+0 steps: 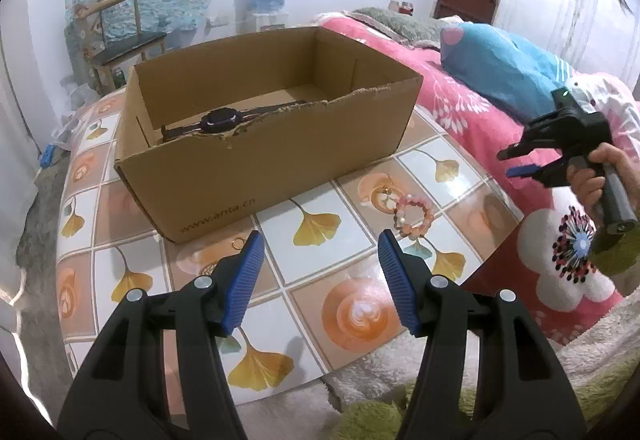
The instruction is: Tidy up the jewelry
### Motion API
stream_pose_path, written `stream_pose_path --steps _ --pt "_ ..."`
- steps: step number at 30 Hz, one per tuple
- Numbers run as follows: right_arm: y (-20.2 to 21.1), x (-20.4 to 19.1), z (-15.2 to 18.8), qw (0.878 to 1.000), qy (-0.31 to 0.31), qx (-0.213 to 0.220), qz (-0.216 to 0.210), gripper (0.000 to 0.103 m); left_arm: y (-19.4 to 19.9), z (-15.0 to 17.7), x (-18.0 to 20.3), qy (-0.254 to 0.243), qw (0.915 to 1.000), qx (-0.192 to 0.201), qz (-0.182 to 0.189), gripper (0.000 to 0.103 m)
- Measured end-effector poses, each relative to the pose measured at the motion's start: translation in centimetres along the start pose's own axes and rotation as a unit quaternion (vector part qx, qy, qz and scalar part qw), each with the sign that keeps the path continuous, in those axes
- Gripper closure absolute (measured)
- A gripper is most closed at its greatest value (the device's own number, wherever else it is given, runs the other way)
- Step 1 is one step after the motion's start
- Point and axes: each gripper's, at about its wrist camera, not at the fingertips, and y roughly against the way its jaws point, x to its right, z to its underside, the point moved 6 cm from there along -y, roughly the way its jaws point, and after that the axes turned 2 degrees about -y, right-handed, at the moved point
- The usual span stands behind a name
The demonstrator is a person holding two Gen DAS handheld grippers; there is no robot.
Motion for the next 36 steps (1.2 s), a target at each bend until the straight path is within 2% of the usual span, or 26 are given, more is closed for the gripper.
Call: stream_pose_path --steps 4,9,16,27,36 --pt "-1.6 0.6 -0.3 0.998 -0.065 -0.009 0.002 0.068 -0.1 0.0 -0.7 0.008 1.0000 0.001 0.003 0.046" --pt "-2.2 0.7 -0.4 0.994 -0.105 -0.007 0.017 0.068 -0.5 -0.2 -2.3 0.025 0.9996 0.001 0.012 0.046" --pt "-3.0 1.9 -0.4 0.984 -0.178 -0.006 0.032 0.068 -1.1 -0.2 -3.6 0.036 0.9991 0.000 0.023 0.046" --pt "-3.6 1.8 -1.1 0.975 -0.216 0.005 0.049 0.068 -1.8 -0.1 -4.5 0.043 0.9986 -0.004 0.030 0.046" --pt "-4.1 1.6 -1.4 0.972 -0.231 0.006 0.044 0.067 -1.9 -0.1 -4.8 0.046 0.9984 -0.007 0.032 0.046"
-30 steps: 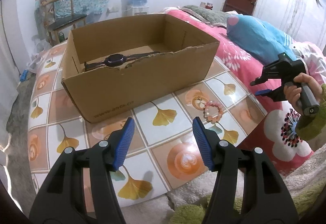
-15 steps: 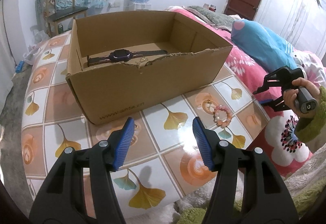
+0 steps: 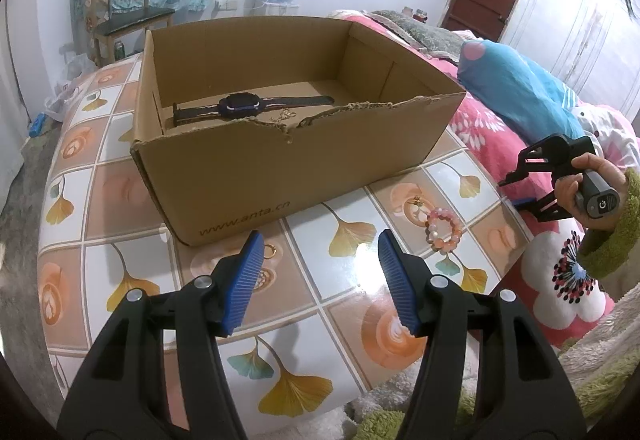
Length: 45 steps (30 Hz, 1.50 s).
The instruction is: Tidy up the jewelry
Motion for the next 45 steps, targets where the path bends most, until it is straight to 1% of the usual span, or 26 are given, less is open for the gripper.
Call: stream_pose_path --steps 26,32,38,42,45 --pt "0.9 2.1 0.2 1.000 -0.025 -0.007 -0.007 0.067 -0.5 -0.2 -0.4 0.007 0.9999 0.007 0.004 0.046" --pt "1.1 2.6 0.1 0.999 -0.036 -0.012 -0.008 0.071 -0.5 -0.3 -0.4 0.007 0.9999 0.008 0.005 0.046" --pt "1.1 2.6 0.3 0.999 -0.041 -0.013 -0.010 0.072 -0.5 -0.4 -0.4 0.007 0.9999 0.009 0.006 0.046" --pt "1.1 2.7 0.3 0.999 -0.046 -0.015 -0.010 0.075 -0.5 -0.4 -0.4 0.008 0.9999 0.009 0.006 0.046" --pt "1.1 2.9 0.3 0.999 -0.049 -0.016 -0.011 0.076 -0.6 -0.6 -0.4 0.009 0.9999 0.012 0.006 0.046"
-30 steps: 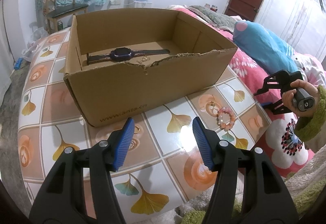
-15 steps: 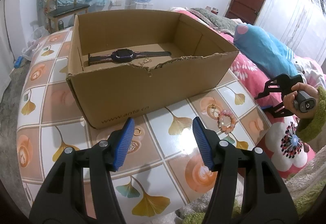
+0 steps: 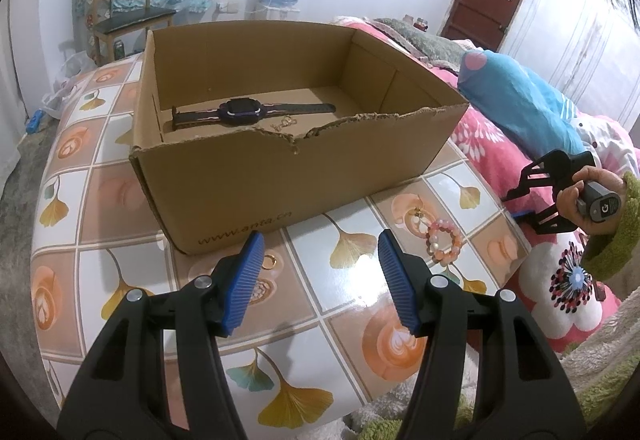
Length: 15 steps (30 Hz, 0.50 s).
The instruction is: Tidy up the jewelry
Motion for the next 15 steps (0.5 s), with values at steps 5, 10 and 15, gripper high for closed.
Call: stream_pose_path --steps 5,10,15 --pt "-0.09 -0.04 0.20 1.000 -0.003 0.000 0.001 0.077 -0.18 -0.21 0.14 0.000 1.0000 0.003 0.000 0.046" --pt "-0.18 -0.09 0.09 1.000 -0.008 -0.003 0.001 0.079 -0.16 -0.28 0.08 0.001 1.0000 0.004 0.001 0.046" --pt "-0.31 -0.12 0.01 1.000 -0.015 -0.007 0.000 0.081 -0.11 -0.27 -0.07 0.002 1.0000 0.006 0.001 0.046"
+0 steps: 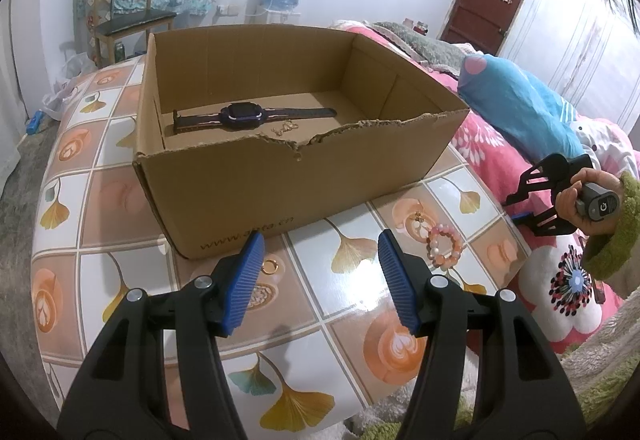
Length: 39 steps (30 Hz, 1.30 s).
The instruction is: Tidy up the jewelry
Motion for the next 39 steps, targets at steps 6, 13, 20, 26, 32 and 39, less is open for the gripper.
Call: stream_pose_path --steps 6,13,20,26,32,39 --pt "0.0 -0.2 -0.1 1.000 0.001 -0.004 -0.010 0.089 0.0 0.0 -0.2 0.003 1.0000 0.000 0.001 0.046" --pt "0.1 0.1 -0.5 1.000 -0.004 -0.011 -0.022 0.094 0.0 0.0 -0.4 0.004 1.0000 0.000 0.001 0.046" --pt "0.1 0.5 -0.7 0.999 -0.007 -0.014 -0.035 0.096 -0.1 0.0 -0.4 0.004 1.0000 0.000 0.001 0.046" --pt "0.3 1.1 -1.0 0.998 -0.012 -0.019 -0.050 0.098 -0.1 0.0 -0.5 0.002 1.0000 0.000 0.000 0.047" --pt "0.3 1.5 -0.9 0.997 -0.018 -0.022 -0.066 0.099 0.0 -0.2 -0.3 -0.004 1.0000 0.001 -0.003 0.047" --pt "0.7 2.5 -1.0 0.996 -0.019 -0.027 -0.085 0.100 0.2 -0.3 0.3 -0.012 0.9999 0.001 -0.006 0.047"
